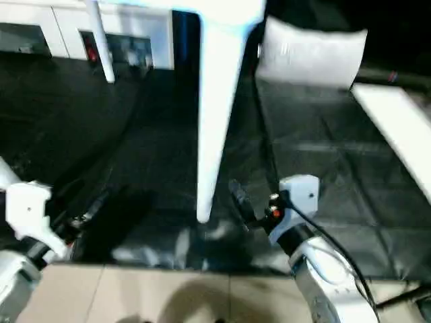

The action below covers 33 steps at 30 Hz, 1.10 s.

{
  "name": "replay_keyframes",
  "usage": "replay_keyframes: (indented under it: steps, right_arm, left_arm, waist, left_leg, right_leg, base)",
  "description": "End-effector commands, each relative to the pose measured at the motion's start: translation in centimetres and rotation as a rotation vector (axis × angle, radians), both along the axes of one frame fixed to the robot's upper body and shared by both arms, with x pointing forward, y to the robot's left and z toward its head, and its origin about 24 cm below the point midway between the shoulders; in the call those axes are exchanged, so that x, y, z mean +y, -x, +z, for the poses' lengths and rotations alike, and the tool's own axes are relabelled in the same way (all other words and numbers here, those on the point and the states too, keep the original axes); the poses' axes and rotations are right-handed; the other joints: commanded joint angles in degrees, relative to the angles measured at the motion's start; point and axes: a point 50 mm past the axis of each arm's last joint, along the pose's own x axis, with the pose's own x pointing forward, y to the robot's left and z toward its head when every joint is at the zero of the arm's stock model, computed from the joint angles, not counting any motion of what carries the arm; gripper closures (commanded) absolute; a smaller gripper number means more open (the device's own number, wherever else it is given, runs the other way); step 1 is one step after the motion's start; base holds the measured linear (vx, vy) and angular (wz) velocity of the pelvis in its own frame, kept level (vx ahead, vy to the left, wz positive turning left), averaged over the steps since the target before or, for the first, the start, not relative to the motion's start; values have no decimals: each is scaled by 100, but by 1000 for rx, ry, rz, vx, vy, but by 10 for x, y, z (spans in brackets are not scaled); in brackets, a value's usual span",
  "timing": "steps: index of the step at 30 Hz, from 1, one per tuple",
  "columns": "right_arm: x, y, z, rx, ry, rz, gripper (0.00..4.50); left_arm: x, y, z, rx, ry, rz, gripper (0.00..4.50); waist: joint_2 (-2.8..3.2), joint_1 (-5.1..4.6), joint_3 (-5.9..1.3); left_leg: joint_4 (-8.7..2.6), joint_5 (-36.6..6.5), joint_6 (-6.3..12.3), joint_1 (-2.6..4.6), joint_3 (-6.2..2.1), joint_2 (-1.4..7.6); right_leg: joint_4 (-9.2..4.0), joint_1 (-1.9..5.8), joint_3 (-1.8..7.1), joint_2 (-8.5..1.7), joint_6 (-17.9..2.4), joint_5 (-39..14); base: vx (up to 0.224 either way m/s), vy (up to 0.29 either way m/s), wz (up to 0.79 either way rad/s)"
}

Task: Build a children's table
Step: Flip table

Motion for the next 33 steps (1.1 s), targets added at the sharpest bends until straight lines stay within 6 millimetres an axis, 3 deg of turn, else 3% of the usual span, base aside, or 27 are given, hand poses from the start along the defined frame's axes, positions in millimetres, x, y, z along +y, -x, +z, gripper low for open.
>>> replay_keyframes:
  steps: [1,2,3,4,5,6,7,8,9,11,12,13,15,17,19,20,21,22,23,24,25,26,27,28,29,31,33]
  right_arm:
    - [-4,1,1,6,24,-34,0]
    - [-4,1,0,7,26,-37,0]
    - [-5,0,0,10,35,-45,0]
    - [-5,0,0,11,40,-49,0]
    - [-5,0,-1,13,44,-54,0]
    - [-5,0,-2,22,38,-60,0]
    - [-5,0,-3,32,41,-57,0]
    - [-5,0,-4,36,45,-51,0]
    - [-5,0,-7,44,54,-37,0]
    - [-3,2,-6,12,44,21,0]
    - [-3,4,-6,0,24,53,0]
    - [-3,4,-6,0,24,53,0]
    - [-4,5,-11,32,-17,80,0]
    - [-5,4,-14,46,-18,94,0]
    - [-2,5,-18,76,-33,157,0]
    - [-2,4,-22,94,-28,182,0]
    - [-2,4,-29,122,-21,221,0]
    - [-1,3,-35,146,-16,241,0]
    - [-1,3,-37,154,-13,247,0]
    - [-2,0,-47,194,-8,255,0]
    - [-1,-1,-52,208,-11,260,0]
    - [-1,-3,-55,219,-15,265,0]
    - [-1,-6,-61,236,-10,262,0]
    - [-1,-7,-63,238,-4,259,0]
    - [-1,-9,-65,240,2,257,0]
    - [-1,-12,-65,241,-7,257,0]
    - [0,-11,-63,240,-10,265,0]
  left_arm:
    - [-1,-1,-2,11,-7,0,124]
    - [-1,-2,-2,11,-6,0,124]
    - [-1,-3,-3,15,-12,-2,124]
    - [-2,-4,-4,17,-17,-3,124]
    - [-1,-4,-4,23,-23,0,124]
    - [-1,-5,-6,29,-22,2,124]
    - [-1,-5,-8,42,-24,-2,124]
    - [-2,-4,-11,52,-27,-11,124]
    - [-3,-3,-16,73,-35,-35,124]
    - [-5,-1,-24,97,-42,-70,124]
    - [-7,1,-28,115,-51,-86,124]
    - [-7,1,-28,115,-51,-86,124]
    - [-12,4,-35,154,-53,-106,124]
    - [-15,6,-40,190,-46,-118,124]
    - [-18,10,-46,231,-30,-140,104]
    - [-17,11,-50,254,-19,-135,104]
    - [-16,12,-56,288,-4,-122,92]
    - [-12,12,-63,315,-2,-93,87]
    - [-10,12,-67,329,-3,-80,85]
    - [-2,10,-82,373,-18,-41,76]
    - [1,10,-89,394,-33,-32,62]
    - [3,11,-96,416,-52,-27,46]
    - [3,14,-109,460,-80,-59,46]
    - [2,16,-115,470,-84,-68,40]
    - [1,18,-121,465,-68,-57,29]
    - [2,20,-123,456,-59,-23,6]
    - [6,19,-122,456,-107,8,1]
  waist:
    - [107,-5,-260]
    - [147,-43,-218]
    - [263,-72,-106]
    - [191,360,78]
    - [190,585,116]
    - [128,757,47]
    - [-508,363,-32]
    - [-132,365,134]
    - [-198,604,296]
    - [-159,674,312]
    - [-60,613,292]
    - [-100,495,326]
    - [106,334,209]
    - [155,348,301]
    - [-7,311,380]
    - [-173,171,434]
    - [-143,-72,441]
    - [-49,-225,349]
    - [370,-122,138]
    - [269,-100,297]
    - [198,4,323]
    - [145,21,226]
    - [-243,-40,155]
    - [-269,-88,210]
    - [-175,-20,212]
    - [-139,15,81]
    - [-60,11,109]
  left_leg:
    - [-138,-228,1151,199,12,93]
    - [-243,-789,1041,231,1,184]
    - [-1039,-2059,1031,-58,-272,859]
    - [-1519,-4017,24,-490,167,885]
    - [-1508,-4692,-221,-598,447,746]
    - [-1095,-4203,-577,-565,778,658]
    - [1389,-2232,-935,626,474,287]
    - [1537,-1236,-451,498,6,121]
    - [1481,-1181,-237,-69,-193,-96]
    - [1205,-1898,-387,656,-273,-189]
    - [600,-2617,-471,1069,-365,15]
    - [125,-3167,-498,1117,-412,173]
    - [-762,-3686,-63,969,-567,726]
    - [-1094,-4083,-209,805,-322,619]
    - [-984,-4224,-652,971,-150,368]
    - [-99,-3154,-645,1564,-78,24]
    - [552,-1844,-381,1847,-139,-206]
    - [-190,-2429,-378,1102,-315,206]
    - [-620,-3755,-548,970,-410,338]
    - [-1293,-6257,-620,528,-467,386]
    - [-1353,-6187,-294,574,-504,451]
    - [-1230,-5611,-330,652,-485,349]
    - [-638,-3781,-568,1023,-503,124]
    - [-63,-1877,-457,965,-542,53]
    - [-120,-1388,-406,967,-537,118]
    - [-629,-778,-220,838,-476,290]
    - [-733,-1951,-181,846,-392,350]
  right_leg:
    - [-805,118,7,-400,-233,-1381]
    - [-800,95,-89,-285,-47,-2250]
    - [327,386,-109,-12,509,-2886]
    - [1673,631,-29,130,271,-2869]
    - [1958,674,10,176,189,-2920]
    - [1970,834,669,12,276,-3844]
    - [215,-602,1130,-574,1032,-7719]
    - [-443,-532,1524,-1036,723,-8501]
    - [-261,168,1820,-726,590,-8190]
    - [-88,113,1714,-518,396,-7229]
    - [75,199,1495,-348,67,-5648]
    - [244,137,1228,-54,-18,-4919]
    - [641,732,922,-263,-283,-1533]
    - [554,1000,831,-338,-92,-1642]
    - [20,934,866,-444,215,-4132]
    - [-948,448,681,-730,556,-6302]
    - [-1398,347,322,-1036,609,-6660]
    - [-874,1353,-221,-967,994,-4837]
    - [91,1725,-72,-622,634,-2757]
    - [678,1584,-52,-276,383,-586]
    - [1027,1474,365,-265,420,-1041]
    - [912,1495,609,-373,404,-1821]
    - [102,1096,976,-740,512,-4517]
    - [-564,944,1076,-1247,169,-5971]
    - [-549,968,1106,-1246,25,-5660]
    - [-145,1089,833,-694,-369,-2509]
    - [-153,992,865,-721,-666,-2265]
  base:
    - [-202,-5,1]
    - [-243,22,-8]
    - [-237,19,-14]
    - [-237,19,-14]
    - [-215,-31,19]
    - [-159,-134,35]
    - [-159,-134,35]
    - [82,-154,3]
    - [0,0,0]
    - [-90,6,14]
    - [-207,24,28]
    - [-207,24,28]
    - [-170,78,9]
    - [-156,74,4]
    - [-133,33,2]
    - [-167,28,0]
    - [-141,112,-35]
    - [-141,112,-35]
    - [-14,196,-39]
    - [-45,112,4]
    - [-45,112,4]
    - [-93,-27,9]
    - [-61,-59,-15]
    - [-61,-59,-15]
    - [-44,-25,-26]
    - [0,0,0]
    - [0,0,0]
